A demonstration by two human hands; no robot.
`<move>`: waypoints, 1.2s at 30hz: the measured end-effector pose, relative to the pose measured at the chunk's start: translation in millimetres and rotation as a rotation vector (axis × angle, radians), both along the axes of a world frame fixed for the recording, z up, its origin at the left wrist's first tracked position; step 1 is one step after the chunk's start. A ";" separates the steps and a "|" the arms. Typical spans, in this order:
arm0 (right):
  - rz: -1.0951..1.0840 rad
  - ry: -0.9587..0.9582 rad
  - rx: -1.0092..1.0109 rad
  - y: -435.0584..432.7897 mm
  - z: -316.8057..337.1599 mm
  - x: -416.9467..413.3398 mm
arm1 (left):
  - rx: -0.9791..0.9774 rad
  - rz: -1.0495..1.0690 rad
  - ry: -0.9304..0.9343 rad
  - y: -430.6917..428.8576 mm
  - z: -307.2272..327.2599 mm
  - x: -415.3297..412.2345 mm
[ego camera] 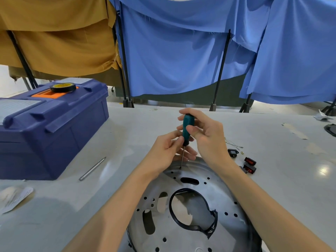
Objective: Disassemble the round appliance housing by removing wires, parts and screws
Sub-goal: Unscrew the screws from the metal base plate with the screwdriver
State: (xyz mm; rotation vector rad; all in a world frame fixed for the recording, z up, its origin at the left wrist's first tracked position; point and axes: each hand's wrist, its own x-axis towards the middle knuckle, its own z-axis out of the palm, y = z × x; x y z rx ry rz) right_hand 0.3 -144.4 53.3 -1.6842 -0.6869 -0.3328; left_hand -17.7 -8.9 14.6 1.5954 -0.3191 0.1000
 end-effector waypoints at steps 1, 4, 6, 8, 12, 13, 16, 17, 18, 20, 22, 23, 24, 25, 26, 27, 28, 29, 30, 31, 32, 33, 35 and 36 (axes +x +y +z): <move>0.012 -0.003 0.001 1.7 0.4 -0.6 | -0.008 0.006 0.005 0.4 -0.1 0.0; -0.061 -0.047 -0.011 4.2 0.6 -0.7 | -0.029 0.019 0.020 1.0 0.5 0.1; -0.099 -0.057 0.011 3.0 1.1 0.1 | -0.034 0.040 0.031 1.3 0.7 0.0; -0.093 -0.054 0.010 1.7 1.0 -0.2 | -0.031 0.034 0.036 0.6 0.7 -0.3; 0.006 0.006 0.019 2.3 2.1 -1.2 | -0.009 0.007 0.017 -1.0 0.5 -0.4; 0.006 0.003 0.008 3.0 2.3 -1.4 | -0.012 0.014 0.023 -0.5 -0.1 -0.3; -0.065 -0.045 -0.031 3.6 0.8 -2.7 | 0.029 0.043 0.017 1.2 -1.4 0.3; -0.081 -0.057 -0.027 3.7 0.9 -2.8 | 0.052 0.053 0.012 1.3 -1.1 0.3; -0.083 -0.063 -0.018 3.7 1.0 -2.7 | 0.062 0.050 0.007 1.4 -1.2 0.3; -0.075 -0.066 -0.013 3.0 0.9 -2.6 | 0.027 0.010 -0.003 1.0 -1.5 0.1; -0.042 -0.037 -0.002 0.5 -0.1 -1.3 | 0.009 -0.016 -0.019 0.6 -0.9 -0.2; -0.013 -0.012 0.014 -0.3 -0.6 -1.0 | 0.008 -0.013 -0.021 0.7 -0.8 -0.2; 0.017 0.009 0.027 -0.4 -0.7 -1.4 | 0.005 -0.008 -0.019 0.8 -1.2 -0.3; 0.034 0.010 0.029 0.7 -0.1 -2.1 | 0.003 -0.002 -0.016 1.1 -2.1 0.2; 0.031 -0.006 0.023 2.2 0.4 -3.0 | 0.004 0.002 -0.017 1.2 -2.9 0.6; 0.013 -0.029 0.013 4.2 0.6 -4.0 | 0.014 0.011 -0.020 1.3 -3.4 1.6; -0.007 -0.049 0.011 5.7 0.6 -4.9 | 0.029 0.021 -0.022 0.9 -3.5 2.1; -0.024 -0.064 0.020 6.9 1.1 -5.2 | 0.046 0.030 -0.024 0.7 -3.3 2.6; -0.035 -0.077 0.033 7.2 1.6 -4.7 | 0.051 0.028 -0.024 0.6 -3.3 2.6; -0.036 -0.076 0.046 6.7 1.6 -4.1 | 0.032 0.012 -0.022 0.4 -2.7 2.2; -0.023 -0.054 0.061 5.8 1.6 -3.7 | 0.005 -0.016 -0.019 0.4 -2.2 1.2; 0.003 -0.019 0.077 4.4 1.3 -3.4 | -0.010 -0.048 -0.018 0.7 -1.7 0.2; 0.052 0.017 0.089 1.2 0.8 -1.5 | -0.008 -0.075 -0.010 1.5 -0.9 -0.8; 0.066 0.022 0.090 0.4 0.7 -1.1 | -0.003 -0.073 -0.006 1.5 -1.0 -1.3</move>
